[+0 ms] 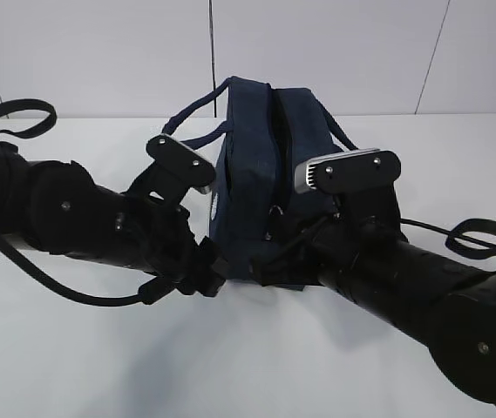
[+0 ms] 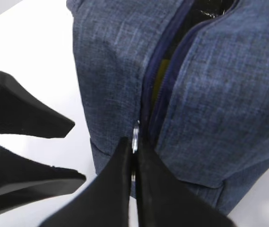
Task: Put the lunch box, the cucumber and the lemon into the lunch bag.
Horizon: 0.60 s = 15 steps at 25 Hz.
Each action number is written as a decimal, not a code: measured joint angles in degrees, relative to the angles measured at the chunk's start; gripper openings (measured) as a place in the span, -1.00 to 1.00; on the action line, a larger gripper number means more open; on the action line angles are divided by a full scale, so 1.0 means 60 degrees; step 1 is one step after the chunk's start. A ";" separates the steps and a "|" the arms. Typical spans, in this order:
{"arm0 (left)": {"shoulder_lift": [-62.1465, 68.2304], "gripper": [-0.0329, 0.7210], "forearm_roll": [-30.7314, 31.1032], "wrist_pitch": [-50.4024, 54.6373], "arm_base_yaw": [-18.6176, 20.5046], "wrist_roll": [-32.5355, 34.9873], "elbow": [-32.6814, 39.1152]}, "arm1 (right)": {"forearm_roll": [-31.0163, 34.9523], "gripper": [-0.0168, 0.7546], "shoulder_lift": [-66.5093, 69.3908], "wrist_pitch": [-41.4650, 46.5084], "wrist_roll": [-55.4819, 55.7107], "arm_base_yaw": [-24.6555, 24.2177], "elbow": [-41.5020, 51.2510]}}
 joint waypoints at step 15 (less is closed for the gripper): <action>0.0534 0.23 0.0000 -0.1048 -0.0457 0.0000 -0.0259 | 0.0035 -0.96 -0.0188 0.0000 0.0370 0.0000 0.0000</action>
